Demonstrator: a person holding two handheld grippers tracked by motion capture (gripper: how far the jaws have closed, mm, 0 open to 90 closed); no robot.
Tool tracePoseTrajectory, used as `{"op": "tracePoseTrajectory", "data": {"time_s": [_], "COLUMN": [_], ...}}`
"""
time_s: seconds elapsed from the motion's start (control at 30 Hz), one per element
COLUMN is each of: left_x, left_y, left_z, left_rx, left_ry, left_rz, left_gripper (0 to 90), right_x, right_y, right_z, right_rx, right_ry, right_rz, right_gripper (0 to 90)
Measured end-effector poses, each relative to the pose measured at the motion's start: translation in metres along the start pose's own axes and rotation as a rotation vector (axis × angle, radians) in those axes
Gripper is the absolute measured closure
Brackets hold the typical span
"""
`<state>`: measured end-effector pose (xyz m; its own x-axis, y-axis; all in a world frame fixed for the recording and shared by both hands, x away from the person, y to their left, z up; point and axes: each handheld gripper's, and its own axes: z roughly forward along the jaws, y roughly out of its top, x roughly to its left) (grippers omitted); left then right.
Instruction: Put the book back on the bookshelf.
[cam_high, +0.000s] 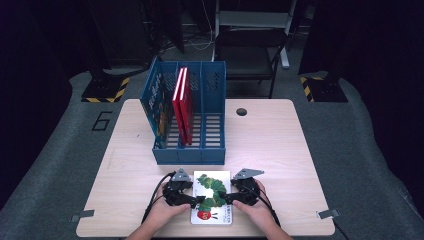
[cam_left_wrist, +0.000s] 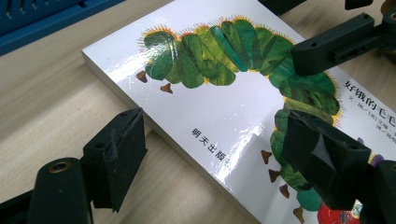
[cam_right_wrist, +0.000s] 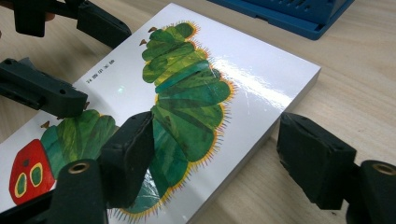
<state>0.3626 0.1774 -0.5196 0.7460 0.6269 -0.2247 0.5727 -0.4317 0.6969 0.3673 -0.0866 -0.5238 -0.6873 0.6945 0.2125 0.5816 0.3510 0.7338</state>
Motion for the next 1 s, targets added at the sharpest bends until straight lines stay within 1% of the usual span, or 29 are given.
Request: {"op": "tracePoseTrajectory", "data": {"time_s": [0.03,0.07,0.13,0.17,0.27,0.3,0.33,0.37,0.4,0.43,0.47,0.5,0.53,0.57,0.63,0.67,0.73,0.77,0.8,0.83,0.87,0.93,0.97,1.0], "left_x": [0.000,-0.001,0.000,0.000,0.001,0.001,0.003,0.005,0.006,0.006,0.009,0.010,0.012,0.014,0.016,0.018,0.019,0.021,0.021,0.023,0.023,0.024,0.025,0.025], "left_y": [-0.001,-0.002,-0.003,-0.003,-0.002,-0.001,-0.001,0.001,0.001,0.002,0.003,0.004,0.005,0.006,0.009,0.010,0.012,0.013,0.013,0.014,0.015,0.017,0.017,0.018], "left_z": [-0.002,-0.002,-0.003,-0.004,-0.005,-0.006,-0.006,-0.006,-0.006,-0.006,-0.006,-0.006,-0.006,-0.005,-0.004,-0.004,-0.002,-0.002,-0.001,0.000,0.001,0.002,0.002,0.002], "left_rx": [0.006,0.000,-0.006,0.004,0.009,0.021,0.019,0.025,0.024,0.011,0.011,0.005,0.001,-0.009,-0.010,-0.008,-0.011,-0.006,-0.003,0.004,0.001,0.007,0.011,0.009], "left_ry": [-0.005,0.000,-0.001,-0.007,0.010,0.006,0.007,-0.011,-0.012,-0.001,-0.003,-0.002,-0.001,0.003,-0.003,-0.004,-0.010,-0.010,-0.013,-0.018,-0.010,-0.008,-0.007,-0.009], "left_rz": [-0.007,-0.011,-0.010,-0.012,-0.008,-0.019,-0.020,-0.041,-0.054,-0.077,-0.072,-0.084,-0.088,-0.089,-0.092,-0.074,-0.087,-0.072,-0.089,-0.087,-0.087,-0.079,-0.078,-0.082], "left_gripper": [21.1,21.2,21.3,21.4,25.0,27.0,28.8,29.3,30.3,30.5,30.6,30.7,31.1,31.2,31.7,32.4,33.0,33.0,33.1,33.5,33.5,33.5,33.5,33.5], "right_x": [0.000,-0.001,0.000,0.000,-0.001,-0.001,0.000,0.000,0.000,0.000,0.001,0.000,0.000,-0.002,-0.005,-0.006,-0.007,-0.007,-0.008,-0.009,-0.009,-0.011,-0.010,-0.011], "right_y": [0.000,0.000,-0.001,-0.001,0.000,0.001,0.001,0.001,0.002,0.002,0.003,0.005,0.006,0.006,0.008,0.009,0.011,0.012,0.012,0.013,0.014,0.015,0.016,0.017], "right_z": [0.000,0.000,0.000,-0.001,-0.001,-0.002,-0.002,-0.002,-0.002,-0.002,-0.002,-0.002,-0.002,-0.001,0.001,0.001,0.003,0.004,0.005,0.006,0.006,0.007,0.007,0.008], "right_rx": [-0.002,-0.005,-0.010,-0.006,0.003,0.009,0.014,0.018,0.017,0.017,0.019,0.021,0.024,0.023,0.027,0.031,0.032,0.036,0.033,0.036,0.038,0.033,0.041,0.042], "right_ry": [0.004,0.010,0.021,0.018,0.027,0.029,0.026,0.025,0.024,0.019,0.010,0.005,-0.004,-0.002,0.010,0.013,0.010,0.012,0.015,0.016,0.016,0.010,0.015,0.011], "right_rz": [0.001,-0.003,0.006,0.004,0.014,0.016,0.018,0.025,0.020,0.006,0.002,-0.006,-0.007,-0.009,0.011,0.013,0.016,0.025,0.026,0.024,0.039,0.033,0.049,0.051], "right_gripper": [30.6,31.8,33.4,33.8,35.4,35.5,35.6,35.6,35.4,35.4,35.4,35.4,35.4,35.0,34.2,34.2,34.2,33.7,33.0,32.9,33.2,33.3,33.0,32.6]}}
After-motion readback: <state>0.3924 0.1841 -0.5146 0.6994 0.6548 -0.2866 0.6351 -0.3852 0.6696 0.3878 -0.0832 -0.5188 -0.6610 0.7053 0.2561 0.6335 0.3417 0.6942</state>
